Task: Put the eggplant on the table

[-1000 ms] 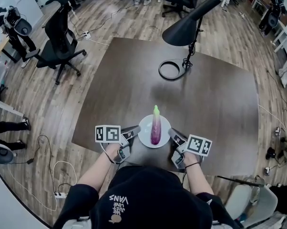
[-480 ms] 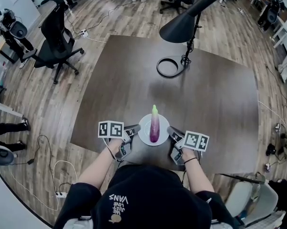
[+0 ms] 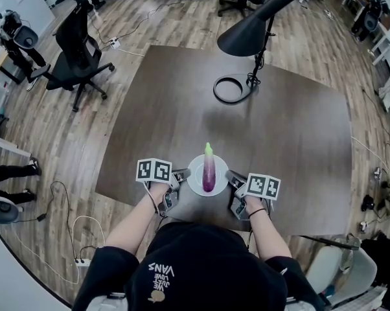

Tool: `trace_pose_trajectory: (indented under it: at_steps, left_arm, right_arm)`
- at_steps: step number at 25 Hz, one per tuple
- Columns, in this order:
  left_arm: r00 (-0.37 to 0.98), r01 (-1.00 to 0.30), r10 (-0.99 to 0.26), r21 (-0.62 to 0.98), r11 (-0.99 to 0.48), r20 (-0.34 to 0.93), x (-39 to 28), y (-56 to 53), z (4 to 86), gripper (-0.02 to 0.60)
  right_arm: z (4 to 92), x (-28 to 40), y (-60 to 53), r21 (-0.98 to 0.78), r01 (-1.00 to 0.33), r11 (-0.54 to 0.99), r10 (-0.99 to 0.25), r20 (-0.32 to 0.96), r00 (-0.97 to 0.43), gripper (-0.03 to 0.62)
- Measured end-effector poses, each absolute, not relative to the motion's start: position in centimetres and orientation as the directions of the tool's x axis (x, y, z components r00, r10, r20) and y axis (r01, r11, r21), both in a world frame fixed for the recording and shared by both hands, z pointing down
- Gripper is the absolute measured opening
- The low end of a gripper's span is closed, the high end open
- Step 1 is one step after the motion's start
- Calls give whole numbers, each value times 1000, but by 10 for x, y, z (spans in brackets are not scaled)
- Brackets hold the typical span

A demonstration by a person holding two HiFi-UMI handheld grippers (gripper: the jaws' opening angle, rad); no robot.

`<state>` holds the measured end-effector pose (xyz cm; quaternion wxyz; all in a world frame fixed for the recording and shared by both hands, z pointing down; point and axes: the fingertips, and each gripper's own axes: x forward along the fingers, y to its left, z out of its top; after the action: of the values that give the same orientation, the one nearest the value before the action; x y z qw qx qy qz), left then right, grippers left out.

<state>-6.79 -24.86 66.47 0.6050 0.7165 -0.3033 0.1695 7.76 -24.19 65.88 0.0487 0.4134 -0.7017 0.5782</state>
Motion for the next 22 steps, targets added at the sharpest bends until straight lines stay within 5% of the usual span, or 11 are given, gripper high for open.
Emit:
trace_pose_trajectory:
  at_steps: [22]
  left_arm:
    - [705, -707, -147, 705, -63, 694, -66, -251, 683, 38]
  right_arm:
    - [679, 78, -244, -689, -724, -31, -429, 663, -613, 34]
